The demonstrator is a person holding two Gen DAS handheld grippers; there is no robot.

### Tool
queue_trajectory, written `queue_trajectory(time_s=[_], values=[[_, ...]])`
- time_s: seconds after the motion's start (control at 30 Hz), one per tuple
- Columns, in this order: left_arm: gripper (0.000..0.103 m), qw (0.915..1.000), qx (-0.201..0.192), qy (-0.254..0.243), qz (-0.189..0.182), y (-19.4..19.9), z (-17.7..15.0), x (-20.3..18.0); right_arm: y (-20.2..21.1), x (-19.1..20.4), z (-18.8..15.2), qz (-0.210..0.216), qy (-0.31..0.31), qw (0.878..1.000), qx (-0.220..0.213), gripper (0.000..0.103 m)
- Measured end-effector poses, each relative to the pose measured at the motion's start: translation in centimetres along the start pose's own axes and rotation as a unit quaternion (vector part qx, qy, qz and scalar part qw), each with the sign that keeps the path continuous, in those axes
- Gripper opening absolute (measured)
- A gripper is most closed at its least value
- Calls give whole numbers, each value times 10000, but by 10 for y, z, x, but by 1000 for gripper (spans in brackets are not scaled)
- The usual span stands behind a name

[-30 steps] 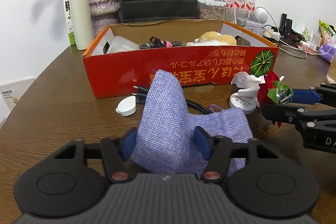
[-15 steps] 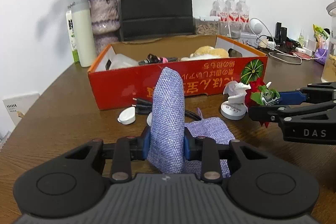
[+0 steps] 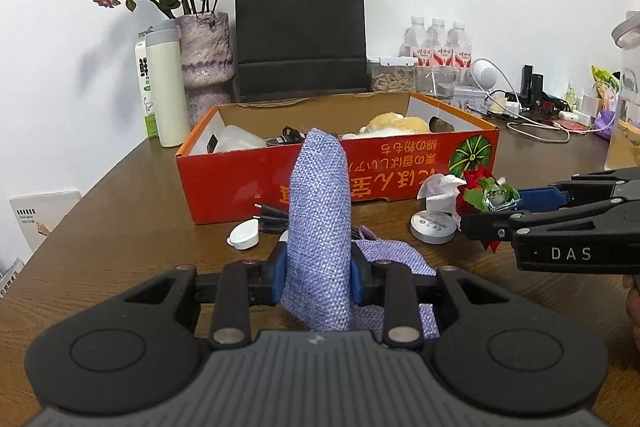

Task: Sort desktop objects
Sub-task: 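Carry the lavender pouch and red rose into the box and release them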

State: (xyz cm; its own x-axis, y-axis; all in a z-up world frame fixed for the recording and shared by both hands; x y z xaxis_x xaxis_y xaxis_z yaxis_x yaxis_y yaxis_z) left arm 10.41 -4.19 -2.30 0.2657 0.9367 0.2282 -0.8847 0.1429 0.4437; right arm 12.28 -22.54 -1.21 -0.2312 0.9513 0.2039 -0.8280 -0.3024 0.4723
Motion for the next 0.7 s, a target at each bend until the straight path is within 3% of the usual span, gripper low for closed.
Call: queue_trajectory(time_s=[0.13, 0.23, 0.33, 0.5, 0.7], values=[[31, 10000, -29, -8, 16, 1, 0, -1, 1, 0, -1, -3, -8, 10000, -21, 49], [43, 10000, -39, 34, 28, 1, 0, 1, 2, 1, -1, 3, -10, 10000, -28, 49], [45, 10000, -68, 23, 46, 3, 0, 1, 3, 1, -1, 12, -10, 10000, -40, 49], [20, 9999, -131, -35, 19, 4, 1, -1, 3, 1, -2, 16, -14, 10000, -52, 49], [16, 9995, -312, -35, 41, 10, 2, -2, 5, 1, -2, 14, -20, 10000, -82, 49]])
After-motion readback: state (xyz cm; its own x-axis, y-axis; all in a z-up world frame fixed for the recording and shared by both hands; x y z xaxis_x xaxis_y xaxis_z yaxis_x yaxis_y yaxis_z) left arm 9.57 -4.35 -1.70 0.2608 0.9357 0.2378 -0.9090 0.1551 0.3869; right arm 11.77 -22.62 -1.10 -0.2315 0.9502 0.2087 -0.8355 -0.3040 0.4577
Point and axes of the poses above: each gripper's, at about its wrist camera, not at the fingertips, and y roughly against the way its jaws point, x to its left, z to its top, the point moved 5 cm from there along -y, roughly the way its jaws point, and after that the axes turned 11 degrees about -y, right-handed, at the moved point
